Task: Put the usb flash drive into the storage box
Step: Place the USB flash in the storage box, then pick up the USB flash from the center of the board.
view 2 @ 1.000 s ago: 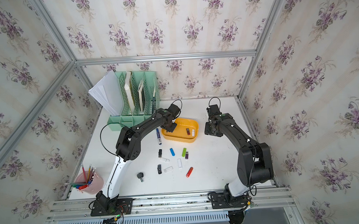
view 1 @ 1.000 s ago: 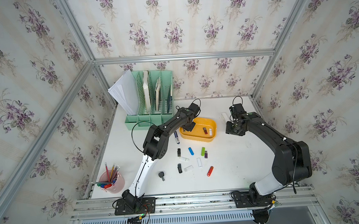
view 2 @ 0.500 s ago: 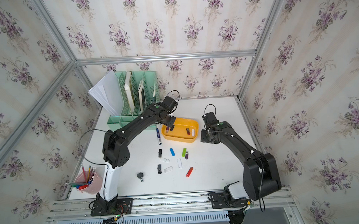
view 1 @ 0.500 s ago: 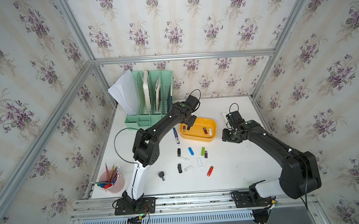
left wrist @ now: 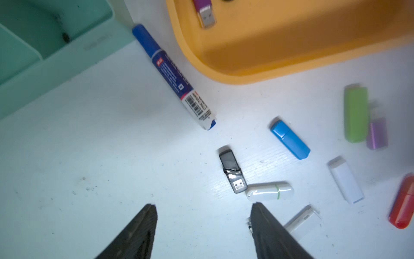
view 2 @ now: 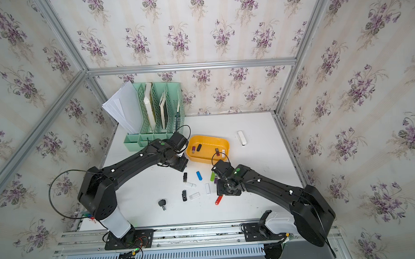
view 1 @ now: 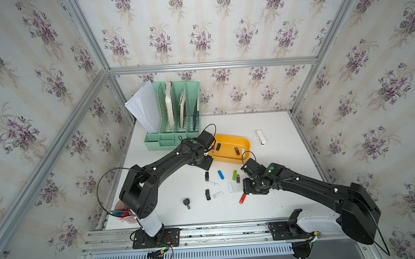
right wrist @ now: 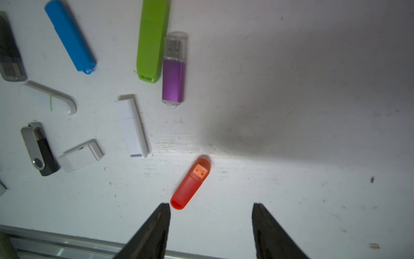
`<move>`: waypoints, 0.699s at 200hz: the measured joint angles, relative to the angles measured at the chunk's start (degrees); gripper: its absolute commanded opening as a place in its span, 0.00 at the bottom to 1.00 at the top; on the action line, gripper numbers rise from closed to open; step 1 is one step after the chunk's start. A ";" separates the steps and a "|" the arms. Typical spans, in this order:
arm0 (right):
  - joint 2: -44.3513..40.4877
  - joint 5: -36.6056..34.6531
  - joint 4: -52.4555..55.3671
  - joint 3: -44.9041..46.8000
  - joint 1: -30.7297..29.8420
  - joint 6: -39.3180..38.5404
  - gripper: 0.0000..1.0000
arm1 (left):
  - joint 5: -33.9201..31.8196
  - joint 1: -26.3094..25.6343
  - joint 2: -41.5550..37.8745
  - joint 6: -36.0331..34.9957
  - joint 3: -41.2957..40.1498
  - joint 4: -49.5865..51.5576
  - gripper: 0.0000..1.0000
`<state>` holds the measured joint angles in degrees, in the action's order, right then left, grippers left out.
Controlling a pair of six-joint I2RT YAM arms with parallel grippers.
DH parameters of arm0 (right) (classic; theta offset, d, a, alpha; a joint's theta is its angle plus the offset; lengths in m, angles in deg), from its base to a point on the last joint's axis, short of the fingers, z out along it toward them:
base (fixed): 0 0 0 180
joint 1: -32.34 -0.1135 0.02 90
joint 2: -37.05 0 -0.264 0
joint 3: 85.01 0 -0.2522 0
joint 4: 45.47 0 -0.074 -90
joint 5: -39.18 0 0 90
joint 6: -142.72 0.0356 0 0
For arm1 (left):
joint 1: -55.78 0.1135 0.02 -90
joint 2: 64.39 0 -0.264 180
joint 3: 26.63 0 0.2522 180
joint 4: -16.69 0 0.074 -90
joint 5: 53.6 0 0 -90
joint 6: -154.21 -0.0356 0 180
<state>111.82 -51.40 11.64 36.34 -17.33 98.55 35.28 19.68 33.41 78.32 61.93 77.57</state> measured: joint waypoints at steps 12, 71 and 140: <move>1.70 0.22 -0.37 0.09 -2.56 2.29 0.68 | 1.42 0.02 -0.37 0.87 -2.91 -1.36 0.75; 6.10 -0.44 -4.09 1.64 -6.60 9.64 0.68 | 5.33 -0.15 0.59 3.10 -8.20 -6.86 0.76; 10.99 -3.37 -5.38 -0.81 -7.32 11.39 0.66 | 6.73 -0.15 3.67 3.87 -8.31 -9.88 0.76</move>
<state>122.81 -54.76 6.26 35.54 -24.65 109.93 42.01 19.53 37.08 82.19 53.63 67.69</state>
